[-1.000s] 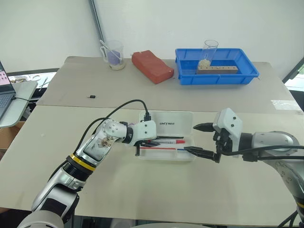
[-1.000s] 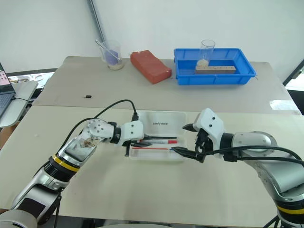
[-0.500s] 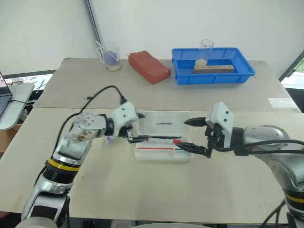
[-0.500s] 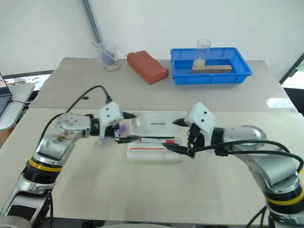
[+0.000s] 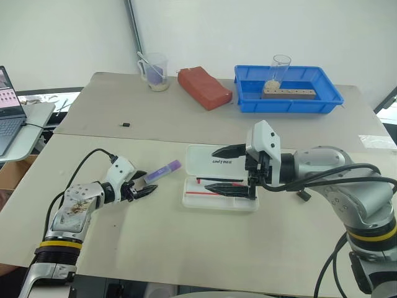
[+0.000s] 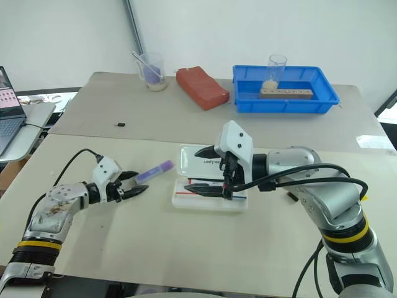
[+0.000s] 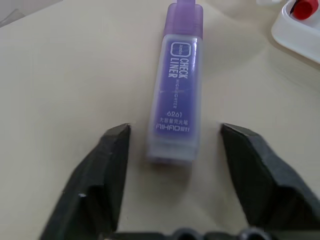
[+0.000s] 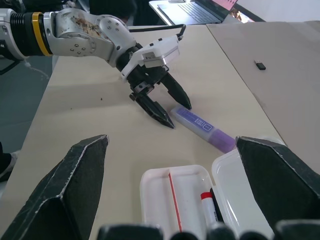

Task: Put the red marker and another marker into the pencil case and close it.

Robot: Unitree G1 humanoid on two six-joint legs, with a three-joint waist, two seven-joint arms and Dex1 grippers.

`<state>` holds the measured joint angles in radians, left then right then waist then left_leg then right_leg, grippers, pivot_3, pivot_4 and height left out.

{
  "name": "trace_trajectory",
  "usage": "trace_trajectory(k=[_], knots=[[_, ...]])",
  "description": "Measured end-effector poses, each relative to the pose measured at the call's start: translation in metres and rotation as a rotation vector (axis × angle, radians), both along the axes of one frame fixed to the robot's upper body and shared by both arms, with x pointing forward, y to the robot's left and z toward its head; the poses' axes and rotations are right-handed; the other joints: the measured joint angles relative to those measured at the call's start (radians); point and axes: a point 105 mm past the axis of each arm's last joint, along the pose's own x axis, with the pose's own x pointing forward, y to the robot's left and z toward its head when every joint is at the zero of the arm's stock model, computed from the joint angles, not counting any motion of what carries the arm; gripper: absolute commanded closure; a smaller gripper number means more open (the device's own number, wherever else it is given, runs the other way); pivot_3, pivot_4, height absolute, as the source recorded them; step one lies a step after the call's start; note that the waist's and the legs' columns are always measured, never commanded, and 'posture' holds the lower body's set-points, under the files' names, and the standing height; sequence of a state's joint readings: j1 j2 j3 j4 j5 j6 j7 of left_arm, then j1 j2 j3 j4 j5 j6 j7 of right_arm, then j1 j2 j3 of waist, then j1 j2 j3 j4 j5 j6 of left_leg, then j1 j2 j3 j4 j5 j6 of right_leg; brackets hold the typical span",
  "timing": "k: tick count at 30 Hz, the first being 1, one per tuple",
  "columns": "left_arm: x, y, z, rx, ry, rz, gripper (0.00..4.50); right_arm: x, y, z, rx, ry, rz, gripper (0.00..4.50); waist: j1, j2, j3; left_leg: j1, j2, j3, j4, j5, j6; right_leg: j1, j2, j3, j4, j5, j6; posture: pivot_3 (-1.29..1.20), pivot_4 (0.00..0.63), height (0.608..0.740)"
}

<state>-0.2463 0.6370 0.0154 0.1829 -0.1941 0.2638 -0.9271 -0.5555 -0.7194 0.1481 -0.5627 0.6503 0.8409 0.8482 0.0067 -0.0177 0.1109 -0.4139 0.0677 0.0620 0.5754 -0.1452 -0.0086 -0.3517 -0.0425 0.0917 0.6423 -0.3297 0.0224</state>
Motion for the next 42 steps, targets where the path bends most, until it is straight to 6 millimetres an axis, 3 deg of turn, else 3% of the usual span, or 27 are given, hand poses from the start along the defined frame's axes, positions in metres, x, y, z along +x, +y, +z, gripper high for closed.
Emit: trace_trajectory(k=[2,9,11,14,15,17,21,27,34,42], knots=[[0.003,0.001,0.001,-0.002,-0.002,-0.001,3.52,0.001,0.0,0.001,0.0,0.0,0.0,0.0,-0.002,0.0,0.0,0.0,0.0,-0.001,0.0,0.0,0.0,0.0,0.001,0.0,0.001,0.0,0.0,0.0,0.15,0.74],[0.003,0.001,0.011,-0.032,0.007,0.01,3.53,0.001,-0.003,0.001,-0.02,-0.002,0.003,0.0,-0.007,-0.001,0.0,-0.001,0.001,-0.001,0.0,0.0,0.0,0.0,0.002,0.0,0.001,0.0,0.0,0.0,0.15,0.74],[0.004,0.005,0.033,-0.047,-0.017,0.01,3.53,0.004,-0.009,-0.001,-0.04,0.001,-0.013,0.0,-0.009,-0.002,0.001,-0.001,0.001,-0.001,-0.001,0.0,0.0,-0.001,0.002,0.0,0.001,0.0,0.0,0.0,0.15,0.74],[0.002,0.002,0.085,-0.059,-0.119,-0.051,3.53,0.007,-0.021,-0.004,-0.078,0.01,-0.044,0.0,-0.009,-0.002,0.001,-0.001,0.001,-0.001,-0.001,0.0,0.0,0.0,0.002,0.0,0.0,-0.001,0.0,0.0,0.15,0.74],[-0.004,-0.006,0.106,-0.049,-0.16,-0.111,3.53,0.008,-0.027,-0.007,-0.092,0.016,-0.058,0.0,-0.009,-0.002,0.001,0.0,0.001,0.0,-0.001,0.0,0.0,0.0,0.002,0.0,-0.001,-0.001,0.0,0.0,0.15,0.74],[-0.022,-0.028,0.124,-0.028,-0.186,-0.249,3.53,0.008,-0.038,-0.013,-0.117,0.026,-0.087,0.0,-0.011,0.0,0.0,0.0,0.0,0.001,-0.001,0.0,0.0,0.002,0.001,0.001,-0.002,-0.001,0.001,0.0,0.15,0.74],[-0.061,-0.073,0.104,0.039,-0.097,-0.506,3.53,0.004,-0.054,-0.03,-0.167,0.07,-0.116,0.0,-0.019,0.001,-0.001,0.001,0.0,0.001,-0.001,0.0,0.0,0.001,0.001,0.002,-0.001,-0.001,0.001,0.0,0.15,0.74],[-0.065,-0.105,0.069,0.117,-0.092,-0.609,3.53,0.004,-0.063,-0.039,-0.182,0.071,-0.156,0.0,-0.02,0.001,0.0,0.001,0.0,-0.001,-0.001,0.0,0.0,0.002,0.005,0.004,-0.001,-0.001,0.0,0.0,0.15,0.74],[-0.049,-0.109,0.032,0.202,-0.094,-0.644,3.53,-0.001,-0.069,-0.044,-0.181,0.082,-0.19,0.0,-0.018,0.001,0.0,0.0,0.0,-0.001,0.0,0.0,0.0,0.001,0.005,0.005,-0.001,-0.001,0.0,0.0,0.15,0.74],[-0.047,-0.111,0.025,0.198,-0.103,-0.683,3.53,-0.009,-0.067,-0.042,-0.184,0.079,-0.188,0.0,-0.018,0.001,0.0,0.0,0.0,-0.001,0.0,0.0,0.0,0.001,0.005,0.004,-0.001,-0.001,0.001,0.0,0.15,0.74]])
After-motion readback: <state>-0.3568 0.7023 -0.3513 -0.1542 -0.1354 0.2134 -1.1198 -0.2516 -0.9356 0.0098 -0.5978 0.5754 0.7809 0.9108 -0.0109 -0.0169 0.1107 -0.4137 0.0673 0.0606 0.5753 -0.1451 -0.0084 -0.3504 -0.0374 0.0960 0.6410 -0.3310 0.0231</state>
